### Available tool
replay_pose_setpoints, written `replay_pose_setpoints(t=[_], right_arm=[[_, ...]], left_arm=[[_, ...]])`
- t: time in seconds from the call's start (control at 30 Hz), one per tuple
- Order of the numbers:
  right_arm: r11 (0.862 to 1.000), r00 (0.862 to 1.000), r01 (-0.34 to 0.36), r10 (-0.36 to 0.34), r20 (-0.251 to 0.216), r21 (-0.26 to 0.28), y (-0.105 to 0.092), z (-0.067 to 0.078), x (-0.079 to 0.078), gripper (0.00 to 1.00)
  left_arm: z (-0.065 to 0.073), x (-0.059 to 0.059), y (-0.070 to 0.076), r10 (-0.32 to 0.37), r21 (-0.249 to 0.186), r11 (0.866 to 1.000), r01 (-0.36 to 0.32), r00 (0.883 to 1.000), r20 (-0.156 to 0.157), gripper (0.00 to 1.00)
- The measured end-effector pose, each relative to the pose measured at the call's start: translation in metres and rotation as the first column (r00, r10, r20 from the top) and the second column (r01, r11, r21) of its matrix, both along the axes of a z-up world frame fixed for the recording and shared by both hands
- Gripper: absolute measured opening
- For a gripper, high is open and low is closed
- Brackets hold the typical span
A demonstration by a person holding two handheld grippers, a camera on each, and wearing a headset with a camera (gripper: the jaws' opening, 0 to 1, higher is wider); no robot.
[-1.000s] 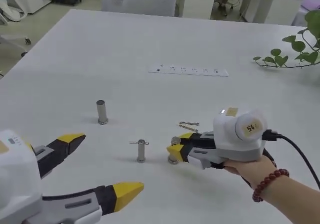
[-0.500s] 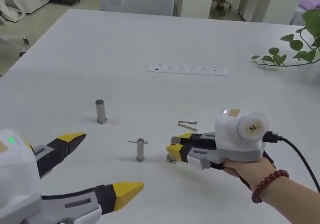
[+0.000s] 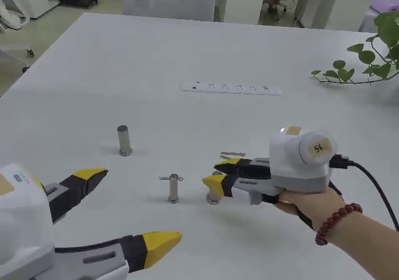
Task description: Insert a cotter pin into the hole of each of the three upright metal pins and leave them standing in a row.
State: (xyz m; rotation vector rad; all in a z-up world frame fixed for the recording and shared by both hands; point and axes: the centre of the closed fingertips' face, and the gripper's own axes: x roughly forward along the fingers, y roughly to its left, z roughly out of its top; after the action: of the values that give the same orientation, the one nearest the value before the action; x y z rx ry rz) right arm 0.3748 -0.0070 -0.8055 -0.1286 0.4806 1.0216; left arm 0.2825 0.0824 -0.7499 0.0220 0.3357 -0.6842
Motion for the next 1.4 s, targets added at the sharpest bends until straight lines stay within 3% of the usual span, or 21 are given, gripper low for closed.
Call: replay_pose_setpoints(t=[0.27, 0.43, 0.67, 0.9, 1.03, 1.23, 1.4], right_arm=[[1.0, 1.0, 0.006, -0.006, 0.012, -0.009, -0.01, 0.018, 0.013, 0.29], [0.998, 0.999, 0.037, -0.036, 0.006, -0.047, -0.023, 0.017, 0.025, 0.29], [0.992, 0.998, 0.047, -0.05, -0.024, -0.121, -0.036, 0.004, 0.041, 0.28], [0.974, 0.996, 0.02, -0.039, -0.078, -0.226, -0.046, -0.019, 0.055, 0.27], [0.958, 0.995, -0.014, -0.015, -0.098, -0.285, -0.048, -0.031, 0.06, 0.26], [0.923, 0.994, -0.072, 0.035, -0.104, -0.377, -0.048, -0.045, 0.066, 0.24], [0.881, 0.992, -0.108, 0.064, -0.109, -0.461, -0.052, -0.054, 0.069, 0.2]], left_arm=[[-0.001, 0.0, 0.0, 0.004, -0.001, 1.0, -0.004, 1.0, -0.001, 0.9], [-0.001, 0.001, 0.001, 0.008, -0.006, 1.0, -0.008, 1.0, -0.002, 0.91], [-0.003, 0.003, 0.002, 0.011, -0.008, 1.0, -0.011, 1.0, -0.006, 0.9], [-0.004, 0.005, 0.005, 0.014, -0.012, 1.0, -0.014, 1.0, -0.007, 0.89], [-0.005, 0.007, 0.008, 0.02, -0.021, 1.0, -0.02, 1.0, -0.006, 0.88], [-0.008, 0.009, 0.011, 0.025, -0.027, 0.999, -0.025, 1.0, -0.011, 0.86], [-0.011, 0.011, 0.012, 0.027, -0.03, 0.999, -0.027, 0.999, -0.019, 0.85]])
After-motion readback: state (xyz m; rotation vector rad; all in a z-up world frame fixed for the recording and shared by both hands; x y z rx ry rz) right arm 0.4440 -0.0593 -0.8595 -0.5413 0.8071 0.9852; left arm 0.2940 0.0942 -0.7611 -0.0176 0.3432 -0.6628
